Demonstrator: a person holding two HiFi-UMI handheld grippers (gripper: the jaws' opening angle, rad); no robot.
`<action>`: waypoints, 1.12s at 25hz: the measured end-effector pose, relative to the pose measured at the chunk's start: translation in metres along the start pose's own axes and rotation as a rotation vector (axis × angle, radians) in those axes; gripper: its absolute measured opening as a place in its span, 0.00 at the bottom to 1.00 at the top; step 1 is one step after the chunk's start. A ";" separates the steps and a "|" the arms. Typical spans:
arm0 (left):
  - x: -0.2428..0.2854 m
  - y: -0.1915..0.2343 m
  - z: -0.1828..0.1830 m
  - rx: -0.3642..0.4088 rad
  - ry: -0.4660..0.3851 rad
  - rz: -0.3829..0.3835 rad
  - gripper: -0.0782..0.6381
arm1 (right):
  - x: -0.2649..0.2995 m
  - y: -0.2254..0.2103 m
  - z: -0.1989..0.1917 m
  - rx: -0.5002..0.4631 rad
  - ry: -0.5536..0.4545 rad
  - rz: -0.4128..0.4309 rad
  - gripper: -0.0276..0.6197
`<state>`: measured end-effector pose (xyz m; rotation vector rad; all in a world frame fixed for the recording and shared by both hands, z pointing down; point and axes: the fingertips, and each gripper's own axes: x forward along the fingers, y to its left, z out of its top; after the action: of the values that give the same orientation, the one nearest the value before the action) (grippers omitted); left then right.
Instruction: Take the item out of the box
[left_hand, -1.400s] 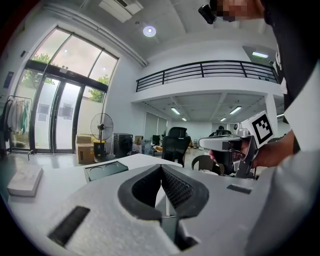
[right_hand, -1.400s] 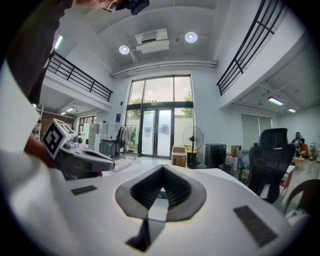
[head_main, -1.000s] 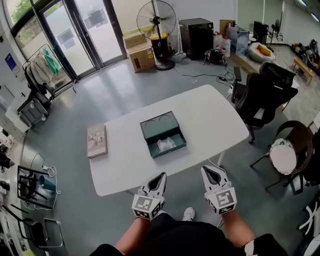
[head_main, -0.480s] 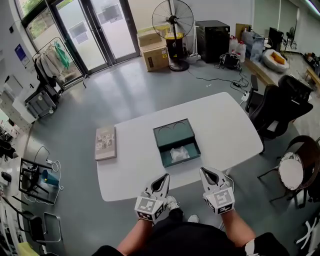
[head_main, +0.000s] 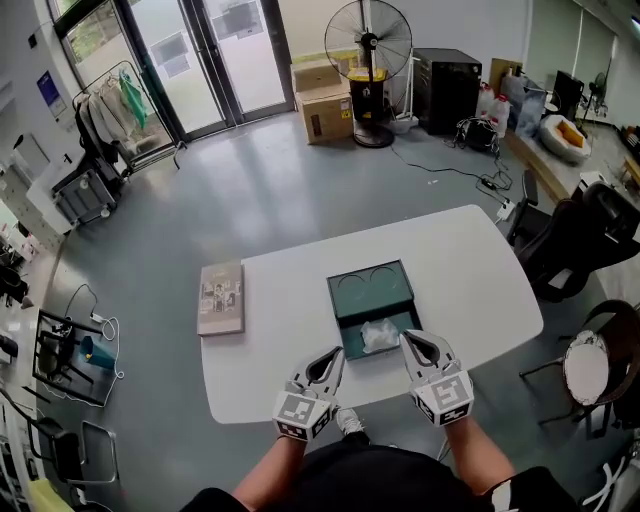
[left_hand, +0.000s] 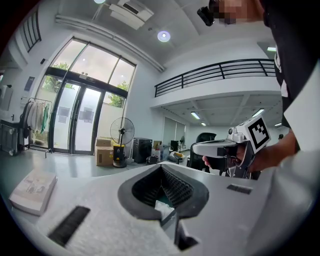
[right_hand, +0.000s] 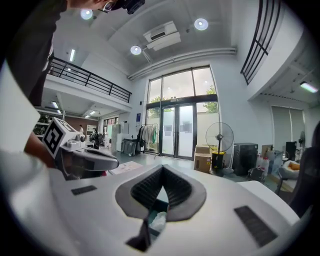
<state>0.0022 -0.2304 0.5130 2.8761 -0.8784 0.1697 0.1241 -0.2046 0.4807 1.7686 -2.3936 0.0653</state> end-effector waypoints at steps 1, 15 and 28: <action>0.002 0.005 0.000 0.000 0.002 -0.003 0.12 | 0.006 0.000 -0.001 -0.001 0.007 0.004 0.05; 0.011 0.052 0.006 -0.022 -0.015 -0.037 0.12 | 0.051 0.018 0.005 -0.067 0.074 0.022 0.05; 0.020 0.069 -0.011 -0.050 0.013 0.013 0.12 | 0.077 0.014 -0.017 -0.119 0.149 0.108 0.05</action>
<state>-0.0209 -0.2968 0.5328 2.8205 -0.8867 0.1659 0.0906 -0.2706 0.5108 1.5264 -2.3339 0.0643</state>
